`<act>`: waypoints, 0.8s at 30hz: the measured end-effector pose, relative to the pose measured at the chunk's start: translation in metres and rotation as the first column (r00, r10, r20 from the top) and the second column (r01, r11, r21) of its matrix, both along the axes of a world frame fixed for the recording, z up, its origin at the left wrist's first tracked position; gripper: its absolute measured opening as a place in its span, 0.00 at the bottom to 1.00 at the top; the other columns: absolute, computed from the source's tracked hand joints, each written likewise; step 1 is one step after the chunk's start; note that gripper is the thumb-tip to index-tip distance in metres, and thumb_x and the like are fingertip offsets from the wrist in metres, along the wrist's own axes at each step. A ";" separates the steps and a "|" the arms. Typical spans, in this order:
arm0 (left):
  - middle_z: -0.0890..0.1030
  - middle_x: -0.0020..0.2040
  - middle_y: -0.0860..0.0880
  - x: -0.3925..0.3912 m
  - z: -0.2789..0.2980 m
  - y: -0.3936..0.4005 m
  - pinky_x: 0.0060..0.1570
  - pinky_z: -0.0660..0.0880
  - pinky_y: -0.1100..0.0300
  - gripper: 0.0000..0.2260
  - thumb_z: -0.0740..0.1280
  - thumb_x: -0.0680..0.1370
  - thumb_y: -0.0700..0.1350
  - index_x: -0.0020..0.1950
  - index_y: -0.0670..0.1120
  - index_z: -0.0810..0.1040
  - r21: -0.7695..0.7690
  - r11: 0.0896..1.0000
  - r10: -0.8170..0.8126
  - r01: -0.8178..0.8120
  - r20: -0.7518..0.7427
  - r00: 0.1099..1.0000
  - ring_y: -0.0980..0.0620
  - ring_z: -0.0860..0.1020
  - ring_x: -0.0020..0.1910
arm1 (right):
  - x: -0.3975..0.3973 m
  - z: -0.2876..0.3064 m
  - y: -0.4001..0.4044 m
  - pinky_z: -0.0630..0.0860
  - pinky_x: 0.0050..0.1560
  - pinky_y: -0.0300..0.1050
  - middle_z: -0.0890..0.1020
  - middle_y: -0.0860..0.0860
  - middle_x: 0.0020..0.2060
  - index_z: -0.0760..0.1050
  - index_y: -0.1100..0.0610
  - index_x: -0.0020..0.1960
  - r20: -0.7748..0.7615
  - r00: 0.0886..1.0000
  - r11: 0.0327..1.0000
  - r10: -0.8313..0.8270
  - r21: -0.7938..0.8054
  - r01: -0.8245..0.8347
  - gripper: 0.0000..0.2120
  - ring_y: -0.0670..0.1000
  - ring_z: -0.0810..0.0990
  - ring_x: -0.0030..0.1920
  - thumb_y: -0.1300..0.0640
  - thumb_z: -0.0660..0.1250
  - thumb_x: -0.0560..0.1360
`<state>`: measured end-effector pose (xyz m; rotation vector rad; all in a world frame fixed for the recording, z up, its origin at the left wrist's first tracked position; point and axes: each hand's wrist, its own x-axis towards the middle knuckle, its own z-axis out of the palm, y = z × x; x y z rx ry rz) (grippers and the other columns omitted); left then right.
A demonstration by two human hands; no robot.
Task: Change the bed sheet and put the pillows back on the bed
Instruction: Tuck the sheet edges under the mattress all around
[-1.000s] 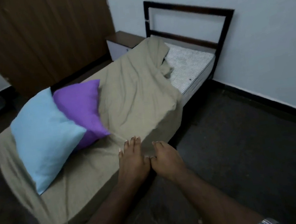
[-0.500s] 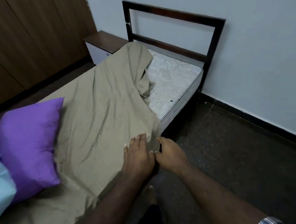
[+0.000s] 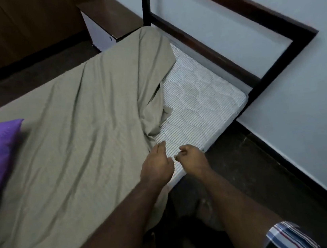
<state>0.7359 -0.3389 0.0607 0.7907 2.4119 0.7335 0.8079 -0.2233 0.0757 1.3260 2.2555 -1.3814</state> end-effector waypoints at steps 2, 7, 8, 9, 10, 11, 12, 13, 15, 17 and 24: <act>0.66 0.77 0.45 -0.026 -0.022 0.040 0.72 0.65 0.53 0.27 0.62 0.80 0.42 0.79 0.44 0.61 -0.002 0.999 0.040 -0.040 0.055 0.998 0.47 0.67 0.74 | -0.037 -0.023 0.057 0.71 0.65 0.44 0.82 0.53 0.59 0.75 0.59 0.68 -0.004 1.000 0.999 -0.007 -0.041 0.007 0.23 0.52 0.79 0.62 0.54 0.71 0.75; 0.70 0.74 0.43 -0.075 -0.084 0.137 0.74 0.61 0.58 0.27 0.63 0.78 0.45 0.77 0.42 0.66 -0.090 0.953 0.303 -0.289 0.232 0.924 0.46 0.68 0.74 | -0.137 -0.111 0.180 0.70 0.66 0.45 0.82 0.55 0.60 0.76 0.60 0.67 -0.009 0.985 0.984 0.173 -0.045 -0.173 0.21 0.54 0.78 0.63 0.54 0.72 0.76; 0.71 0.74 0.43 -0.084 -0.096 0.156 0.73 0.60 0.59 0.27 0.64 0.78 0.45 0.77 0.41 0.67 -0.108 0.930 0.367 -0.351 0.260 0.893 0.46 0.69 0.73 | -0.159 -0.130 0.197 0.69 0.66 0.44 0.81 0.56 0.61 0.76 0.60 0.67 -0.002 0.973 0.973 0.229 -0.027 -0.229 0.21 0.55 0.78 0.64 0.54 0.72 0.76; 0.72 0.73 0.42 -0.093 -0.109 0.174 0.72 0.61 0.59 0.27 0.65 0.78 0.45 0.76 0.41 0.68 -0.129 0.905 0.425 -0.405 0.291 0.857 0.45 0.70 0.72 | -0.178 -0.147 0.212 0.69 0.66 0.43 0.81 0.56 0.63 0.76 0.60 0.67 0.001 0.960 0.960 0.280 -0.010 -0.280 0.22 0.55 0.77 0.65 0.55 0.71 0.76; 0.73 0.72 0.43 -0.102 -0.123 0.189 0.72 0.64 0.58 0.26 0.65 0.77 0.46 0.75 0.41 0.69 -0.143 0.881 0.473 -0.452 0.317 0.822 0.45 0.72 0.70 | -0.197 -0.164 0.225 0.68 0.65 0.43 0.80 0.56 0.63 0.76 0.60 0.67 0.007 0.942 0.942 0.336 0.005 -0.336 0.21 0.56 0.77 0.65 0.55 0.70 0.76; 0.75 0.70 0.44 -0.111 -0.135 0.204 0.71 0.66 0.56 0.27 0.65 0.76 0.46 0.75 0.42 0.70 -0.147 0.856 0.515 -0.496 0.340 0.787 0.45 0.74 0.69 | -0.213 -0.180 0.235 0.69 0.64 0.44 0.80 0.57 0.63 0.75 0.61 0.67 0.014 0.919 0.919 0.393 0.020 -0.393 0.21 0.57 0.77 0.65 0.56 0.69 0.76; 0.76 0.69 0.47 -0.120 -0.146 0.216 0.70 0.67 0.56 0.27 0.65 0.76 0.48 0.74 0.43 0.71 -0.146 0.828 0.555 -0.542 0.357 0.751 0.47 0.75 0.68 | -0.228 -0.191 0.241 0.69 0.62 0.45 0.80 0.59 0.62 0.75 0.63 0.65 0.021 0.893 0.892 0.450 0.040 -0.450 0.20 0.58 0.77 0.64 0.57 0.69 0.76; 0.75 0.67 0.51 -0.128 -0.154 0.227 0.70 0.67 0.58 0.25 0.66 0.76 0.48 0.73 0.43 0.72 -0.148 0.793 0.598 -0.591 0.373 0.709 0.48 0.75 0.67 | -0.240 -0.202 0.245 0.69 0.61 0.47 0.80 0.61 0.60 0.74 0.64 0.64 0.011 0.870 0.868 0.493 0.061 -0.493 0.20 0.60 0.77 0.62 0.58 0.69 0.75; 0.74 0.60 0.53 -0.141 -0.165 0.243 0.62 0.68 0.61 0.18 0.67 0.79 0.44 0.68 0.44 0.75 -0.151 0.658 0.710 -0.738 0.451 0.541 0.51 0.76 0.61 | -0.260 -0.224 0.247 0.70 0.60 0.51 0.79 0.65 0.58 0.75 0.67 0.63 -0.053 0.837 0.836 0.545 0.116 -0.537 0.21 0.63 0.77 0.61 0.60 0.71 0.73; 0.77 0.52 0.49 -0.145 -0.174 0.252 0.50 0.74 0.55 0.06 0.65 0.81 0.44 0.57 0.49 0.78 -0.165 0.415 0.744 -0.895 0.628 0.230 0.50 0.77 0.51 | -0.271 -0.236 0.246 0.71 0.59 0.52 0.80 0.65 0.56 0.75 0.66 0.62 -0.090 0.824 0.826 0.559 0.142 -0.545 0.21 0.65 0.77 0.59 0.61 0.72 0.72; 0.84 0.46 0.53 -0.129 -0.188 0.278 0.45 0.78 0.56 0.12 0.65 0.82 0.53 0.61 0.49 0.80 -0.242 -0.134 0.494 -0.961 0.824 -0.277 0.54 0.80 0.43 | -0.213 -0.233 0.272 0.77 0.46 0.41 0.86 0.50 0.42 0.84 0.56 0.48 -0.100 0.912 0.897 0.398 -0.168 -0.410 0.06 0.50 0.83 0.44 0.58 0.68 0.75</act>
